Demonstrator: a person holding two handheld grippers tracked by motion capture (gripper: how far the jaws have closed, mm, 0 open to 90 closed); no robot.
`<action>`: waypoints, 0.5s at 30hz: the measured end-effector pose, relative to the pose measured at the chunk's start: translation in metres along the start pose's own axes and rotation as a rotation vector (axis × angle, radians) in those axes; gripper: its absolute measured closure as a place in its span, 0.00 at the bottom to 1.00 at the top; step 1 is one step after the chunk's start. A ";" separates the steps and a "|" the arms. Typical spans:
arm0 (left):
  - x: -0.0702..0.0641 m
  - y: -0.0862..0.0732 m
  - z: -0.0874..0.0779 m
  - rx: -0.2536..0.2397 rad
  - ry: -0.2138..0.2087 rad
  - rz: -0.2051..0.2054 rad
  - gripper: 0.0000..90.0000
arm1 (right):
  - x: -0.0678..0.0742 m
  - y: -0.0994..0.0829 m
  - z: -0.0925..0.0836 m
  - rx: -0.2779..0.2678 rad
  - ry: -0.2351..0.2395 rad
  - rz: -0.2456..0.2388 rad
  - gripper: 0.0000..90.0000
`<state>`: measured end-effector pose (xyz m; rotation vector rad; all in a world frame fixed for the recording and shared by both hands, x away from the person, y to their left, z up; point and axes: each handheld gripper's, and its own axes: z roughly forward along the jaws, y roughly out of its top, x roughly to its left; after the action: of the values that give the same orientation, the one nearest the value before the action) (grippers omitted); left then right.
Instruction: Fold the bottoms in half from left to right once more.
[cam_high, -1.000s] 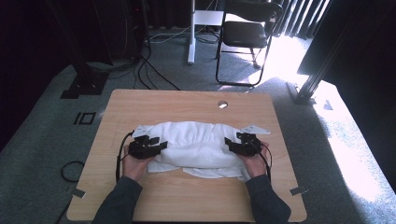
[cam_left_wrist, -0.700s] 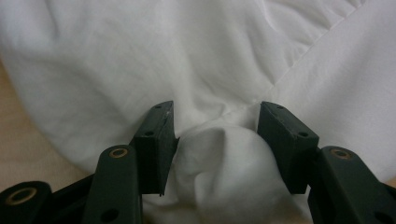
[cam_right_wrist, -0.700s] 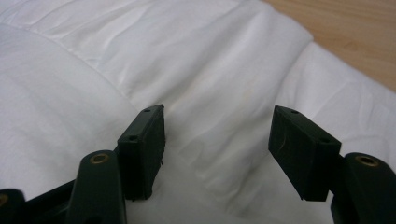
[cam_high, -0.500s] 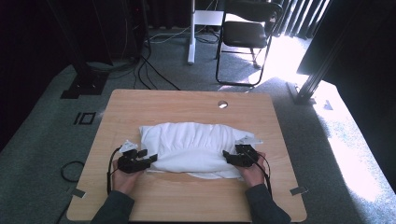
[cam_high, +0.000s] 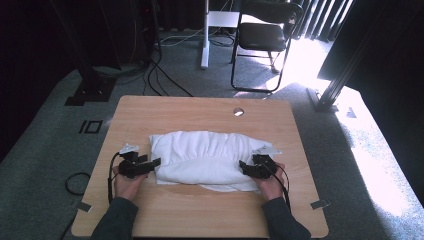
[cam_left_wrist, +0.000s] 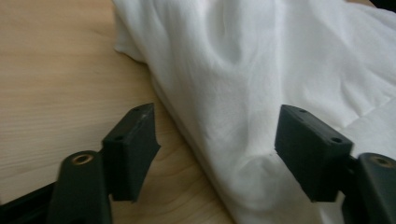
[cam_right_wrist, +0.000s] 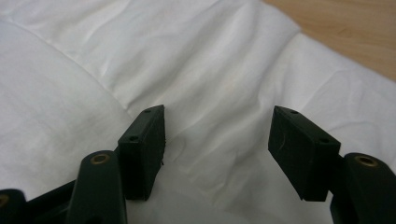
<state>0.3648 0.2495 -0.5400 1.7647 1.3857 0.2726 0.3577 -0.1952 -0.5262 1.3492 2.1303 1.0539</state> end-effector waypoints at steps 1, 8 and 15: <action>-0.001 0.000 0.004 0.006 0.002 -0.005 0.30 | 0.000 0.001 -0.002 -0.010 0.001 0.004 0.40; -0.009 0.001 0.020 0.058 -0.014 0.009 0.25 | 0.006 0.014 -0.019 -0.102 0.025 -0.015 0.44; -0.028 0.006 0.031 0.099 -0.022 0.040 0.29 | 0.020 0.032 -0.021 -0.137 0.065 -0.035 0.43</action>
<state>0.3784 0.2098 -0.5461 1.8729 1.3707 0.2084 0.3532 -0.1778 -0.4872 1.2255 2.0777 1.2205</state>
